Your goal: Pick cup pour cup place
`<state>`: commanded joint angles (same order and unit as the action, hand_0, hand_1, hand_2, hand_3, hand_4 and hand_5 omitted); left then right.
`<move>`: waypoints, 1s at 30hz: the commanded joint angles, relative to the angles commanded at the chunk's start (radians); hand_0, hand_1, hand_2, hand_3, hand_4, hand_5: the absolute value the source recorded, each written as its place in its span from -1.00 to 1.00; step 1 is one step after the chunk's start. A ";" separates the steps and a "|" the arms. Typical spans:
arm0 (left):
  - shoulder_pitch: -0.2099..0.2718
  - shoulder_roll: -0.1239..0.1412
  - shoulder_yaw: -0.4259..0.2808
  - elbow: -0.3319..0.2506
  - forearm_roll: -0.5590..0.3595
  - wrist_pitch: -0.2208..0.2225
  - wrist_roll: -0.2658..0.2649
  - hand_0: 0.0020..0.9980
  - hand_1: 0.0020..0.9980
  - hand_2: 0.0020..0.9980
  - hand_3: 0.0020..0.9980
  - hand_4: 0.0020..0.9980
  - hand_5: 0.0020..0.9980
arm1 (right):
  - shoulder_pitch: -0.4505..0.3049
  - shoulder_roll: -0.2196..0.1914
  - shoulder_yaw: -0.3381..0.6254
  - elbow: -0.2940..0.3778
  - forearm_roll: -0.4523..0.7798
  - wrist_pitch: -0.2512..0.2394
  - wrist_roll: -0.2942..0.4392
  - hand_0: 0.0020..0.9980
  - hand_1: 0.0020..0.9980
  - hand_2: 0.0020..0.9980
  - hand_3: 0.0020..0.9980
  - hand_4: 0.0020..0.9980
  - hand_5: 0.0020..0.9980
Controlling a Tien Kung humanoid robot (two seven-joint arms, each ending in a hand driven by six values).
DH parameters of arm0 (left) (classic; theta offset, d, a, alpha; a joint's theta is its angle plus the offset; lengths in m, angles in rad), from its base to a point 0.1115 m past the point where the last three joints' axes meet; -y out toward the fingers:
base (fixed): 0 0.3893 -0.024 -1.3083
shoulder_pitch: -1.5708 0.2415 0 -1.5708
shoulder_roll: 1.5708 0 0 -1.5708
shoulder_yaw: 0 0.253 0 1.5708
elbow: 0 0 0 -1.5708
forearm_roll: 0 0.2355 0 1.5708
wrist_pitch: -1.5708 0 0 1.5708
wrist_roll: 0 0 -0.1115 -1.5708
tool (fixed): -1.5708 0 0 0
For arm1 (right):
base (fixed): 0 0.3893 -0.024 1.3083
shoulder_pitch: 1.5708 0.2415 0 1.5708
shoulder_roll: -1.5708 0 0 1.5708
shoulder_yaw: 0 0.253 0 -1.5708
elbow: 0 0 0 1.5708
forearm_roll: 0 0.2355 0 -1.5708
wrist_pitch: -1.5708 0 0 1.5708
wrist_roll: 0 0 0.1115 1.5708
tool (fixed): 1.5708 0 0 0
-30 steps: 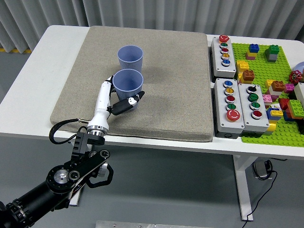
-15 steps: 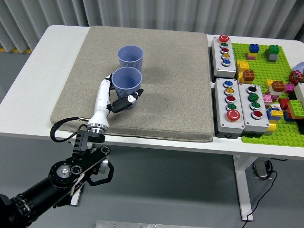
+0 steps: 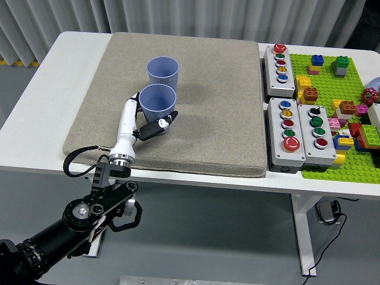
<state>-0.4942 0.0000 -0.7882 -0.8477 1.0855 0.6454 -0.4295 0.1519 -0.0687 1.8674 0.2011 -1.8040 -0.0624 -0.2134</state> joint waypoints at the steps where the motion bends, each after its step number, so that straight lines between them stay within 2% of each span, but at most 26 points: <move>1: -0.001 0.000 0.001 0.002 -0.001 0.000 0.000 0.16 0.23 0.48 0.36 0.74 -0.51 | 0.000 0.000 0.000 0.000 0.000 0.000 0.000 0.40 0.41 0.34 0.27 -0.88 -0.38; 17: 0.002 0.000 0.005 0.017 -0.016 0.000 -0.012 0.16 0.22 0.48 0.37 0.74 -0.50 | 0.001 0.001 0.000 0.001 -0.001 0.000 -0.002 0.40 0.41 0.34 0.27 -0.88 -0.37; 18: 0.002 0.000 0.005 0.017 -0.015 0.000 -0.012 0.20 0.27 0.55 0.53 0.77 -0.46 | 0.001 0.001 0.000 0.001 -0.001 0.000 -0.002 0.40 0.41 0.34 0.27 -0.88 -0.37; 23: -0.001 0.000 -0.002 0.016 0.001 0.000 -0.004 0.20 0.27 0.55 0.53 0.77 -0.46 | 0.002 0.001 -0.001 0.001 0.000 0.000 -0.002 0.40 0.41 0.34 0.27 -0.88 -0.37; 24: -0.001 0.000 -0.004 0.015 0.002 0.000 -0.005 0.21 0.30 0.63 0.63 0.81 -0.38 | 0.002 0.001 -0.002 0.001 0.001 0.000 -0.002 0.40 0.41 0.34 0.27 -0.88 -0.37; 30: 0.002 0.000 -0.008 0.016 0.004 0.000 -0.003 0.23 0.31 0.64 0.64 0.83 -0.35 | 0.001 0.000 0.001 0.001 -0.003 0.001 -0.002 0.40 0.41 0.34 0.27 -0.88 -0.38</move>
<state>-0.4925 0.0000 -0.7961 -0.8317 1.0896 0.6454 -0.4325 0.1527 -0.0682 1.8681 0.2018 -1.8066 -0.0616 -0.2151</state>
